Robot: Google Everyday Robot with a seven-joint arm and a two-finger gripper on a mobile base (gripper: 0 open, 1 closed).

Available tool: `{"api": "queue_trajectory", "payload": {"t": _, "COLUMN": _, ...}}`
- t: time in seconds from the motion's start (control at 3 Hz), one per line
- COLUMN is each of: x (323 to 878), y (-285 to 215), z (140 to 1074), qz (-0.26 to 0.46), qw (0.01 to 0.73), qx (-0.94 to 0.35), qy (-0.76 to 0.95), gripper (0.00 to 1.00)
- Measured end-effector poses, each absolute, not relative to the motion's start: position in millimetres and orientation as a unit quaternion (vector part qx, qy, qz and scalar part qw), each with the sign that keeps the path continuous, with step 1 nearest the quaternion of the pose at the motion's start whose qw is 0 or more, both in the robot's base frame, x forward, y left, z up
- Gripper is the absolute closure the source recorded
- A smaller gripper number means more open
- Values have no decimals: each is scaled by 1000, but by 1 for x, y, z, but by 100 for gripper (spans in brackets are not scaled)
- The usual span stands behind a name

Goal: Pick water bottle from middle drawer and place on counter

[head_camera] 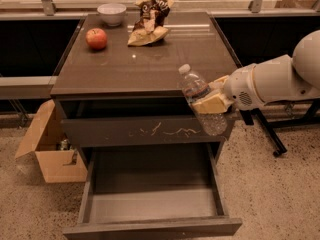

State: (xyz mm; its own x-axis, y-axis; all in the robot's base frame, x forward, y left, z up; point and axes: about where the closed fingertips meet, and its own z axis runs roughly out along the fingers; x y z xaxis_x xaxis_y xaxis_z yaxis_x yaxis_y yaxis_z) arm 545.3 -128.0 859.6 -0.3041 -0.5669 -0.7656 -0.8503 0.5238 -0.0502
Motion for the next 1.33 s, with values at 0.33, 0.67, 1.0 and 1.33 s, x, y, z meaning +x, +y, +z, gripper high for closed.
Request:
{"api": "queue_trajectory", "payload": {"t": 0.33, "x": 545, "y": -128, "z": 860, "qz": 186, "qw": 380, "qx": -451, "qy": 786, "gripper": 100}}
{"api": "queue_trajectory", "payload": {"t": 0.67, "x": 550, "y": -126, "z": 877, "qz": 181, "qw": 394, "qx": -458, "qy": 776, "gripper": 100}}
{"api": "queue_trajectory", "payload": {"t": 1.0, "x": 559, "y": -131, "z": 946, "qz": 143, "qw": 427, "qx": -476, "qy": 755, "gripper": 100}}
{"api": "queue_trajectory", "payload": {"t": 1.33, "x": 566, "y": -131, "z": 1007, "qz": 110, "qw": 457, "qx": -491, "qy": 733, "gripper": 100}}
